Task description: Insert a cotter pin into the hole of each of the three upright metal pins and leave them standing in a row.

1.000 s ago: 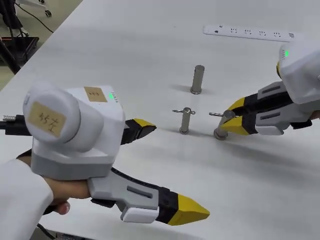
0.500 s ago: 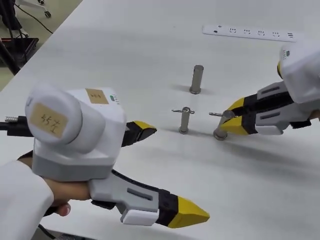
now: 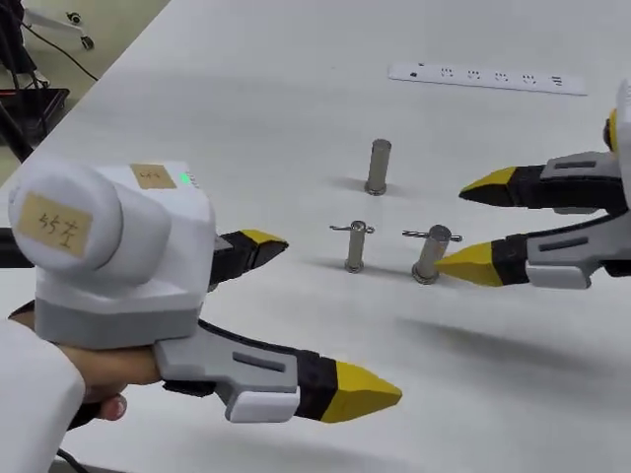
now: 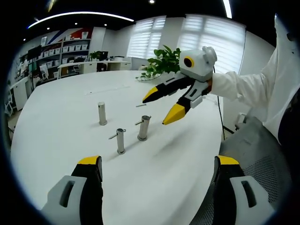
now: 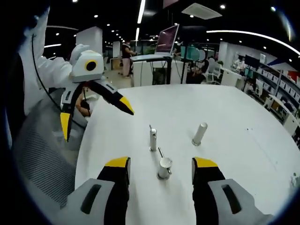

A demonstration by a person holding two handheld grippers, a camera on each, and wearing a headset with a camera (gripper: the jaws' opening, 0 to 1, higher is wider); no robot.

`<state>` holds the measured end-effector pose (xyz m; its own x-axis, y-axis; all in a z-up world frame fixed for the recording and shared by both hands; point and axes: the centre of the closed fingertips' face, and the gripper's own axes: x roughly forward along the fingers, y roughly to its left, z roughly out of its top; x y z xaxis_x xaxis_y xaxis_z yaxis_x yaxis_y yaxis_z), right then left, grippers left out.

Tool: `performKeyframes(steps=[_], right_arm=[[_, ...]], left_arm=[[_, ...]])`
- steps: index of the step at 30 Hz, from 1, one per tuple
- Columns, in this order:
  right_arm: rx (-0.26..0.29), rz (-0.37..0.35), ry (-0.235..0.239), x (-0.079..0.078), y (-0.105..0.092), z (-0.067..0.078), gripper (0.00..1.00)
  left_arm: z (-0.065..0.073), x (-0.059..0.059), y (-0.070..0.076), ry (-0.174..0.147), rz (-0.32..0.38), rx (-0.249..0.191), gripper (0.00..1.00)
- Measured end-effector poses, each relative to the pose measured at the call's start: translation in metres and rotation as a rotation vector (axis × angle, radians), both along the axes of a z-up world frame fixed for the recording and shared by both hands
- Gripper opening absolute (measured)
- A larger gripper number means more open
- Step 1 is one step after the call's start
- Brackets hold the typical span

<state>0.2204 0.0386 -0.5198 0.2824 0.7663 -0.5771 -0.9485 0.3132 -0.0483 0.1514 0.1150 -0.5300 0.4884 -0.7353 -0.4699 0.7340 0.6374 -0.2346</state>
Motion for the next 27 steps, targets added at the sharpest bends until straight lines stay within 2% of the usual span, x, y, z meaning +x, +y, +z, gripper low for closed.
performKeyframes(steps=[1,3,5,9,10,14,16,18,20,23,24,27], right_arm=[[0.001,-0.009,-0.003,0.0,-0.002,0.001,0.56],[0.035,-0.048,-0.012,-0.006,-0.008,0.011,0.57],[0.048,-0.081,-0.006,-0.011,-0.014,0.015,0.6],[0.058,-0.125,0.009,-0.019,-0.022,0.018,0.69],[0.065,-0.146,0.026,-0.023,-0.025,0.018,0.72],[0.067,-0.171,0.048,-0.031,-0.031,0.016,0.77],[0.063,-0.215,0.053,-0.03,-0.035,0.015,0.84],[0.033,-0.229,0.059,-0.032,-0.039,0.011,0.94],[0.022,-0.241,0.072,-0.035,-0.042,0.008,0.95],[0.045,-0.261,0.1,-0.038,-0.047,0.008,0.96],[0.053,-0.266,0.099,-0.039,-0.047,0.009,0.96],[0.071,-0.307,0.1,-0.039,-0.051,0.012,0.98]], left_arm=[[0.002,0.001,0.0,0.0,0.007,-0.009,0.98],[0.009,0.004,0.001,0.0,0.03,-0.049,0.96],[0.013,0.005,0.002,0.0,0.04,-0.064,0.96],[0.015,0.006,0.003,-0.007,0.042,-0.055,0.96],[0.016,0.006,0.003,-0.008,0.041,-0.053,0.95],[0.019,0.009,0.003,-0.018,0.039,-0.049,0.95],[0.02,0.011,0.004,-0.018,0.037,-0.047,0.95],[0.022,0.015,0.004,-0.022,0.035,-0.044,0.94],[0.025,0.021,0.005,-0.027,0.037,-0.045,0.94],[0.03,0.031,0.006,-0.042,0.048,-0.049,0.92],[0.033,0.037,0.007,-0.047,0.051,-0.055,0.89],[0.046,0.061,0.009,-0.093,0.089,-0.082,0.85]])
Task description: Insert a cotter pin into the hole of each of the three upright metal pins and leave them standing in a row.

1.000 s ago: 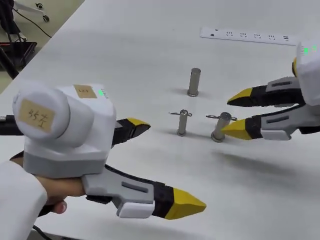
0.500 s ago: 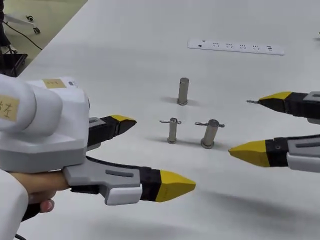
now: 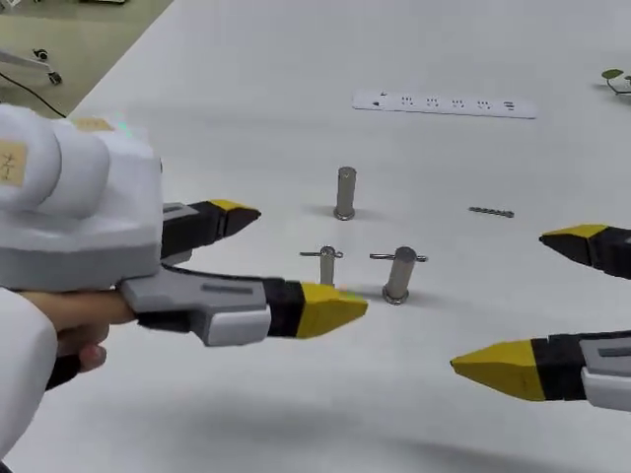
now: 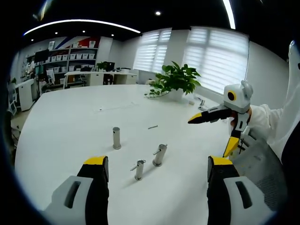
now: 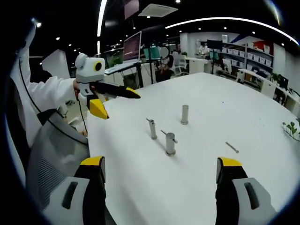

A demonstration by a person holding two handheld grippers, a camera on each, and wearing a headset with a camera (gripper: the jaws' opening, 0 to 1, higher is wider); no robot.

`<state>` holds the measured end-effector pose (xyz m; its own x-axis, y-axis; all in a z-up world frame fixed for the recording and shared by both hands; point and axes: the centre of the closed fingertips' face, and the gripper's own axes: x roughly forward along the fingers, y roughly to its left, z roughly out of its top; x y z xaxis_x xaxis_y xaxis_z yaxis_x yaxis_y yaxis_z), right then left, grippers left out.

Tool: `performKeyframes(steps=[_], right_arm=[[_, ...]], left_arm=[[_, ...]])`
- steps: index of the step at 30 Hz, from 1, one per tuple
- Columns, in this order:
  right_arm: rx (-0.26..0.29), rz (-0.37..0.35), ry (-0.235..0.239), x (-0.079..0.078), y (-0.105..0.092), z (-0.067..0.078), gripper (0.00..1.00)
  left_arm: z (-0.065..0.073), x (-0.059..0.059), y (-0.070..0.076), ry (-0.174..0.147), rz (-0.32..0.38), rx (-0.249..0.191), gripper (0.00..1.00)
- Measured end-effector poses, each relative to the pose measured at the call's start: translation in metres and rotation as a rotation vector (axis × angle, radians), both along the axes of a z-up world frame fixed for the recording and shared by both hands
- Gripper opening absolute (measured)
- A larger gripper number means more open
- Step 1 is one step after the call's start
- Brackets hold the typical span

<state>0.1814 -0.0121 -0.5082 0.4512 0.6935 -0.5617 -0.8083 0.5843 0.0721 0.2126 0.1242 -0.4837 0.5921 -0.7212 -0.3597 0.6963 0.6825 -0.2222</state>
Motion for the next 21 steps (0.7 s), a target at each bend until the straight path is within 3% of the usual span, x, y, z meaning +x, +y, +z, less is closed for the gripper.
performKeyframes(steps=[3,5,11,16,21], right_arm=[[0.016,-0.042,0.005,0.0,-0.005,0.0,0.98],[0.033,-0.07,0.016,-0.002,-0.008,0.0,0.98],[0.044,-0.106,0.023,-0.01,-0.013,-0.002,0.98],[0.059,-0.151,0.031,-0.015,-0.021,-0.001,0.98],[0.083,-0.192,0.042,-0.017,-0.023,-0.002,0.98]], left_arm=[[0.007,0.021,0.003,-0.027,0.033,-0.002,0.82],[0.007,0.035,0.005,-0.043,0.039,0.033,0.78],[0.007,0.068,0.007,-0.073,0.057,0.07,0.67],[-0.001,0.09,0.004,-0.078,0.042,0.118,0.63],[-0.014,0.111,-0.002,-0.059,-0.006,0.17,0.6]])
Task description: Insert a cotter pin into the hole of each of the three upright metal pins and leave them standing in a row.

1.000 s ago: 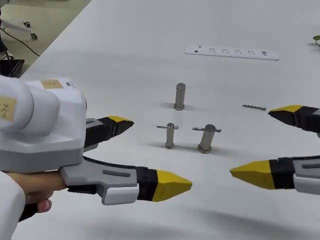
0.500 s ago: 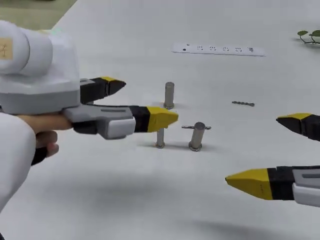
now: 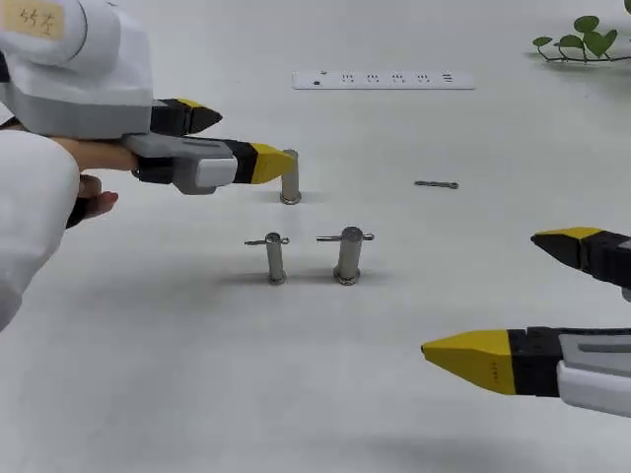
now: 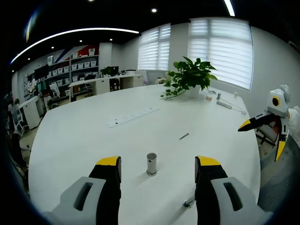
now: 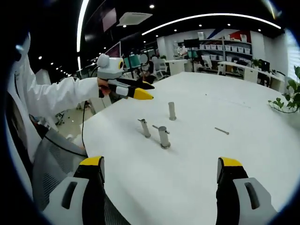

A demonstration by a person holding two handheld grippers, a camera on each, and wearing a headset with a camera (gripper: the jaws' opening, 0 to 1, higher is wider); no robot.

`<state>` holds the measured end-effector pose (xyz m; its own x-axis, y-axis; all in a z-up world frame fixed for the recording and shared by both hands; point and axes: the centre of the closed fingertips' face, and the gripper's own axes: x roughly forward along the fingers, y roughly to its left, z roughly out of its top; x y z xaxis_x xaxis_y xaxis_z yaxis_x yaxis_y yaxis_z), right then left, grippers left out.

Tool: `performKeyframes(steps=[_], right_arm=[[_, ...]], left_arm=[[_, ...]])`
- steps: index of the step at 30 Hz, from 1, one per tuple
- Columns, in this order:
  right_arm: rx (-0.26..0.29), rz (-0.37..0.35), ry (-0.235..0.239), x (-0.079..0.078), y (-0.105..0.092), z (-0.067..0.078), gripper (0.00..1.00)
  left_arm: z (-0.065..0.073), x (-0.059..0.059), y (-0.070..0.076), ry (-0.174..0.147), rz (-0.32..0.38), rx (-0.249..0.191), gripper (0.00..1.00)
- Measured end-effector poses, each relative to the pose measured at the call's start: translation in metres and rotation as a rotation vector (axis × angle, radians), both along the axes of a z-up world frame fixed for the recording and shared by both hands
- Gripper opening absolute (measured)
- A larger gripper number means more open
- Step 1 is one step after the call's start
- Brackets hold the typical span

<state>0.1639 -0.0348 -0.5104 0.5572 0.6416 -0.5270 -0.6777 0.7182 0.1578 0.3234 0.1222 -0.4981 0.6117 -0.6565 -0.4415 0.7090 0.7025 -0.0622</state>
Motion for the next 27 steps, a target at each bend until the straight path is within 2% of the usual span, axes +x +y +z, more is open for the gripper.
performKeyframes(steps=[4,7,12,16,20,24,27], right_arm=[[0.012,-0.018,0.001,0.0,0.001,0.001,0.98],[0.026,-0.027,0.001,0.001,0.003,0.003,0.97],[0.025,-0.031,0.005,0.0,0.005,0.004,0.97],[0.017,-0.033,0.017,-0.002,0.006,0.001,0.97],[0.008,-0.035,0.027,-0.005,0.005,-0.002,0.96],[-0.004,-0.026,0.035,-0.008,0.004,-0.004,0.94],[-0.017,-0.03,0.039,-0.009,0.001,-0.006,0.94]], left_arm=[[-0.006,0.009,-0.008,0.008,-0.02,0.022,0.59],[-0.018,0.019,-0.011,0.028,-0.028,0.027,0.55],[-0.038,0.024,-0.017,0.063,-0.044,0.05,0.52],[-0.05,0.03,-0.016,0.082,-0.048,0.05,0.46],[-0.059,0.033,-0.017,0.083,-0.072,0.066,0.4],[-0.061,0.038,-0.02,0.074,-0.074,0.048,0.3],[-0.065,0.04,-0.023,0.072,-0.084,0.05,0.27]])
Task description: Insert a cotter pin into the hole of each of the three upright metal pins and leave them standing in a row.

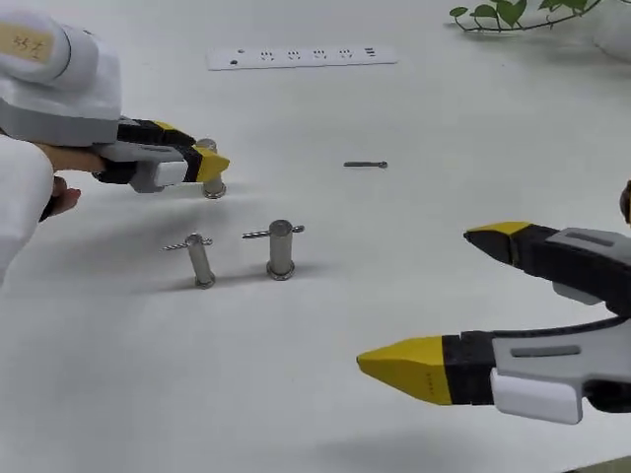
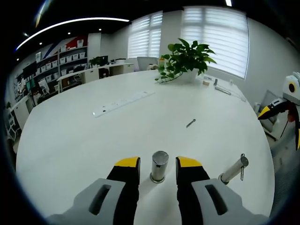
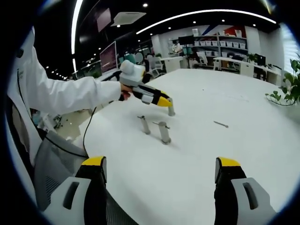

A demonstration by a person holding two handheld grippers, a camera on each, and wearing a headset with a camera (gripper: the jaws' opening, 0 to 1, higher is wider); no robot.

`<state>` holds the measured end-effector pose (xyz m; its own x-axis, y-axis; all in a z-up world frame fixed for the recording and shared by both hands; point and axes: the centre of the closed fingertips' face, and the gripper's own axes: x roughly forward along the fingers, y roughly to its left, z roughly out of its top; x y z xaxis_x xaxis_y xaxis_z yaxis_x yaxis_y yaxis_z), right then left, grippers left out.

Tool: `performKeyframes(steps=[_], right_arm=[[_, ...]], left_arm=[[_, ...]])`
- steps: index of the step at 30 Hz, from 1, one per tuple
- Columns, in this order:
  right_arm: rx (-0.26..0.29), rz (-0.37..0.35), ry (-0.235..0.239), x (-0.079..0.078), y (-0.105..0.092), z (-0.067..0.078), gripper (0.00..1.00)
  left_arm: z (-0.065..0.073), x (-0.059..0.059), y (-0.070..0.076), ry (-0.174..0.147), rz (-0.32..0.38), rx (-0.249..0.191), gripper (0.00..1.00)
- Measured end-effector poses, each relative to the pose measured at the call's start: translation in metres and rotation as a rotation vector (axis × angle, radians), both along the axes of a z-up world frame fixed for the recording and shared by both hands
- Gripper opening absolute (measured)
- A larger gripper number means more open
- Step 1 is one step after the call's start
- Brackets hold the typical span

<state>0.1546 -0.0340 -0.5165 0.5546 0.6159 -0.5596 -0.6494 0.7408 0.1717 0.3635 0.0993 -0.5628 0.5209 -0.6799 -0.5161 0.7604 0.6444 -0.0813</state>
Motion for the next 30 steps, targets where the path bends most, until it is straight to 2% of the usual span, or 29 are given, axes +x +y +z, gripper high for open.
performKeyframes(steps=[8,13,22,25,30], right_arm=[[-0.009,-0.029,0.003,-0.001,-0.009,0.0,0.93],[-0.007,-0.043,0.002,0.0,-0.012,0.0,0.93],[-0.008,-0.036,-0.007,-0.002,-0.011,0.001,0.91],[-0.006,-0.034,-0.004,-0.002,-0.01,0.001,0.91],[-0.006,-0.028,0.001,-0.002,-0.009,-0.001,0.9]], left_arm=[[-0.009,0.001,-0.002,0.027,-0.004,-0.007,0.15],[-0.013,0.002,-0.004,0.029,-0.018,-0.01,0.12],[-0.016,0.0,-0.007,0.011,-0.045,0.009,0.11],[-0.016,0.0,-0.008,-0.005,-0.064,0.017,0.11],[-0.016,0.0,-0.008,-0.004,-0.072,0.011,0.11]])
